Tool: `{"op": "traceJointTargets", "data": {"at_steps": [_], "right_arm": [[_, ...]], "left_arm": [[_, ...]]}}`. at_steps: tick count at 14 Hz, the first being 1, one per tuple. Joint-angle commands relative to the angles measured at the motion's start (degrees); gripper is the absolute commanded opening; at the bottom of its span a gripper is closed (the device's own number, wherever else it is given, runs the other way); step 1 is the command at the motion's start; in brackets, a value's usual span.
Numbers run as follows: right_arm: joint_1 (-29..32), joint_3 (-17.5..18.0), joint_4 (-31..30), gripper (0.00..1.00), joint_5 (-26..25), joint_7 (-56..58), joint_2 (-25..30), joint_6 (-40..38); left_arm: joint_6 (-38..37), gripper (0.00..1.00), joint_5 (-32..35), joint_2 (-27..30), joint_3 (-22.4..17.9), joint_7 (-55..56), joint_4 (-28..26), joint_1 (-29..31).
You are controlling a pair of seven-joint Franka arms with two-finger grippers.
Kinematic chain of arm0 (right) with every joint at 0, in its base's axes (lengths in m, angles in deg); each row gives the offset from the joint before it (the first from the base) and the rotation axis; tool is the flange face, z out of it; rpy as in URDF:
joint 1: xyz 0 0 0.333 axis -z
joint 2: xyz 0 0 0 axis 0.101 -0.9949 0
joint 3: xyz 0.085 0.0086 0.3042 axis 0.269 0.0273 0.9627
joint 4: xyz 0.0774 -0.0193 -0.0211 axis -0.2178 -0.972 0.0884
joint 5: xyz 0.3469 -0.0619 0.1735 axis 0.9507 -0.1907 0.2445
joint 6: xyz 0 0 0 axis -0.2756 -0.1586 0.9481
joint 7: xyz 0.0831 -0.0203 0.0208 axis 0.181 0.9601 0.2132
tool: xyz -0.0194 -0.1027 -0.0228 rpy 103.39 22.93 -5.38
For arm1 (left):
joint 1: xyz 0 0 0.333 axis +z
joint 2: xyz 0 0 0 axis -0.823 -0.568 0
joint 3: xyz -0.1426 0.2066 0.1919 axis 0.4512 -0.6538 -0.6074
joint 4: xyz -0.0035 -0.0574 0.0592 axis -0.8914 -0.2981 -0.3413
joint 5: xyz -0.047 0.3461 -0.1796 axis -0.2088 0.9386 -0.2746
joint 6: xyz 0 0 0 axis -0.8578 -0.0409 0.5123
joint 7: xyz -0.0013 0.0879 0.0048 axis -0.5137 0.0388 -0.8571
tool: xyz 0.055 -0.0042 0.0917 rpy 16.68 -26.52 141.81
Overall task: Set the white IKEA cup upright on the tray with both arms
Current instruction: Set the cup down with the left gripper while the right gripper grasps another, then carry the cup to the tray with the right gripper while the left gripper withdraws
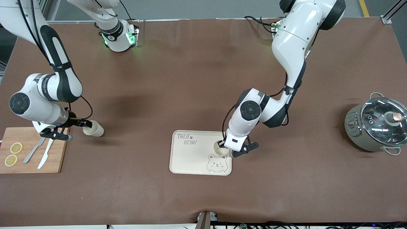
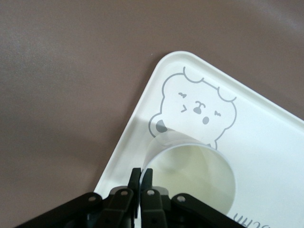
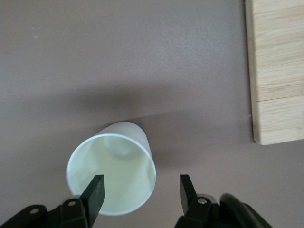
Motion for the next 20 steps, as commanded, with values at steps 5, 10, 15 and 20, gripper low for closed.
{"op": "traceJointTargets", "data": {"at_steps": [5,10,15,20], "right_arm": [[0.54,0.22,0.23,0.0,0.4,-0.6,-2.24,3.38],[-1.3,0.39,5.74,0.0,0.83,-1.39,-1.89,-5.8],[-10.43,0.39,15.34,0.0,6.28,-16.03,-2.15,-16.31],[-21.42,0.3,27.19,0.0,8.39,-38.01,-8.64,-16.31]], "left_arm": [[-2.42,1.0,1.25,0.71,-3.37,0.77,1.67,-1.8],[-11.04,1.0,3.28,4.57,-6.7,-0.28,6.32,-1.28],[-18.67,1.0,4.78,12.13,-9.35,-10.02,5.62,1.61],[-28.96,1.0,4.78,18.28,-9.35,-18.03,5.18,6.88]]}}
